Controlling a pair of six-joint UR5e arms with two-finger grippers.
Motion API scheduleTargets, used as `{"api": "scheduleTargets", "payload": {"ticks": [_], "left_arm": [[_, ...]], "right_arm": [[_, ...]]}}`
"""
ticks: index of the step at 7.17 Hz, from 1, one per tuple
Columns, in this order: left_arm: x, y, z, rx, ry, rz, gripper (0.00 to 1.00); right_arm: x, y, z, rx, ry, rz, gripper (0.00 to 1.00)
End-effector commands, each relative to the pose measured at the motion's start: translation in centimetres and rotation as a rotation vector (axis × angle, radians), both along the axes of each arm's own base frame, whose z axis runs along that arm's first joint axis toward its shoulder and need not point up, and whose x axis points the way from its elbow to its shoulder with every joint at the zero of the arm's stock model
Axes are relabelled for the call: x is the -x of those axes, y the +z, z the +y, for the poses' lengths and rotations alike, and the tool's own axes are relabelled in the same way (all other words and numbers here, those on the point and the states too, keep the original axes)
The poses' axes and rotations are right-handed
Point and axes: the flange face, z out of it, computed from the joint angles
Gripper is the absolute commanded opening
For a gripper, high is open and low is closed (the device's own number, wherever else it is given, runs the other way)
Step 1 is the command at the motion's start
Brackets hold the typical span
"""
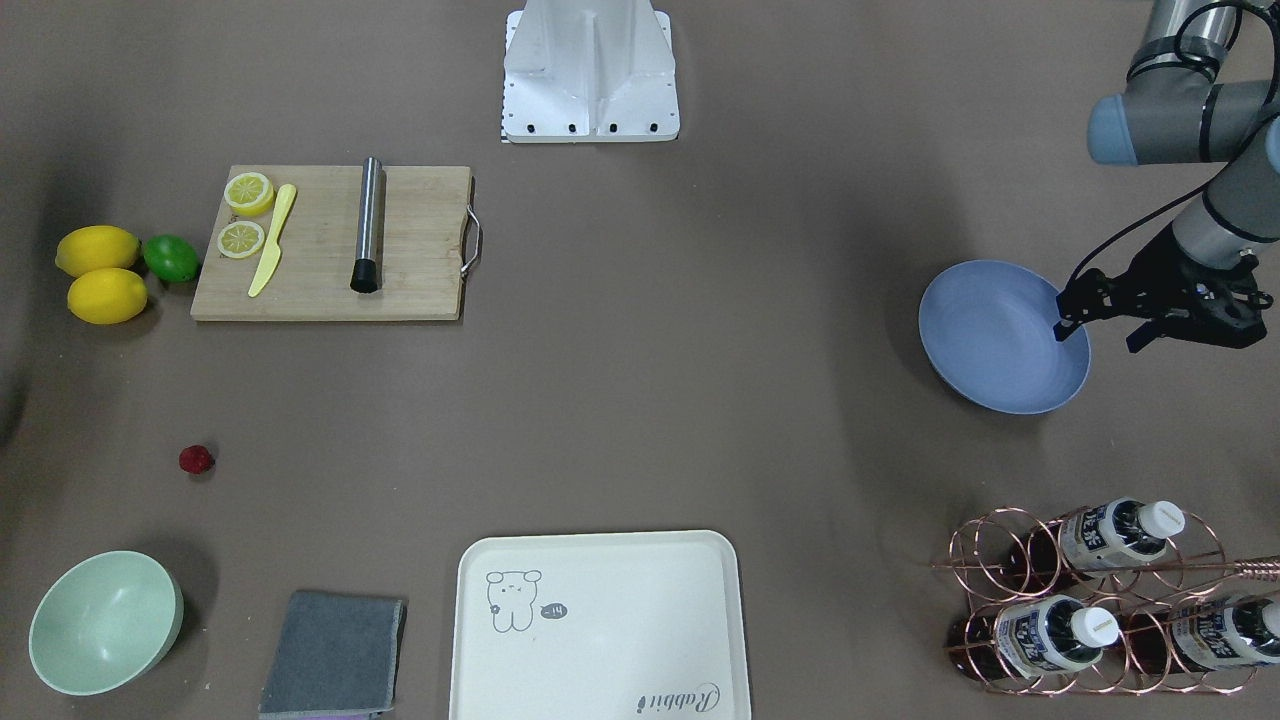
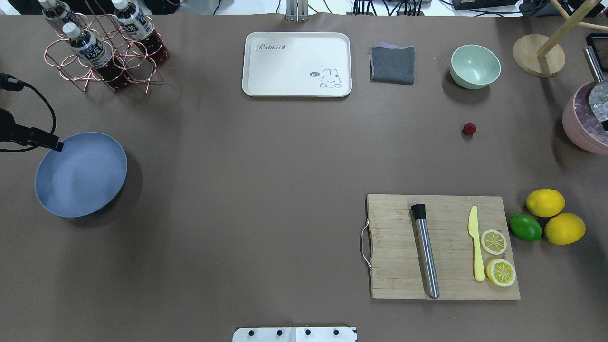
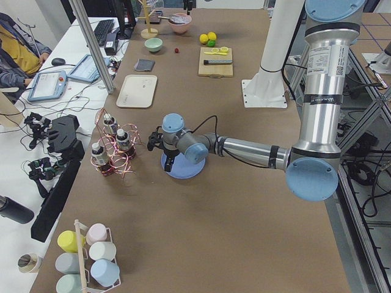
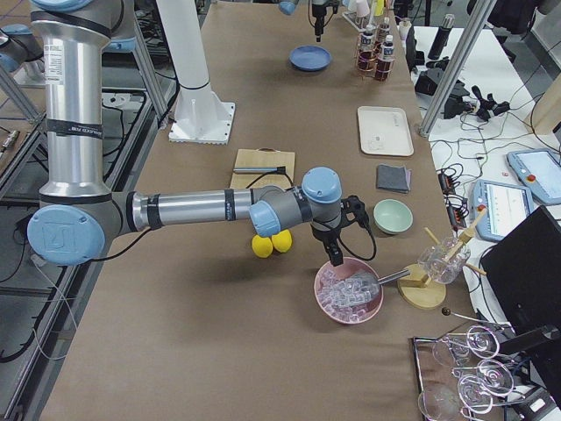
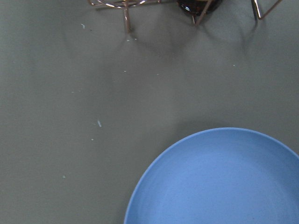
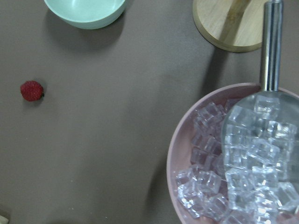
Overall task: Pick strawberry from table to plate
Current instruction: 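Reach the left gripper to the light blue plate rim and grasp it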
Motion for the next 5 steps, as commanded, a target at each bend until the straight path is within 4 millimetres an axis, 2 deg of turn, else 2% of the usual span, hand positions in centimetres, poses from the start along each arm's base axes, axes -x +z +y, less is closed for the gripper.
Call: {"api": "scheduleTargets", "payload": {"ticks": [1, 2, 3, 4, 5], "left_arm": [[-1.0, 5.2, 0.0, -0.015, 0.002, -0.002, 0.92], [-1.1, 6.3, -0.1, -0.01, 0.0, 0.004, 0.9], [-1.6, 6.2, 0.0, -0.007, 0.005, 0.006, 0.83], [-1.8, 6.2, 0.2, -0.005, 0.008, 0.008, 0.6], [-1.6, 6.6, 0.5, -0.002, 0.009, 0.004, 0.19]], "right_arm": [[3.1, -1.5, -0.6, 0.019, 0.01, -0.03, 1.0], [3.1, -1.5, -0.5, 0.019, 0.009, -0.03, 1.0], [3.1, -1.5, -0.5, 0.019, 0.009, -0.03, 1.0], [3.2, -1.6, -0.4, 0.018, 0.006, -0.031, 1.0], [3.1, -1.5, -0.4, 0.019, 0.008, -0.031, 1.0]]}}
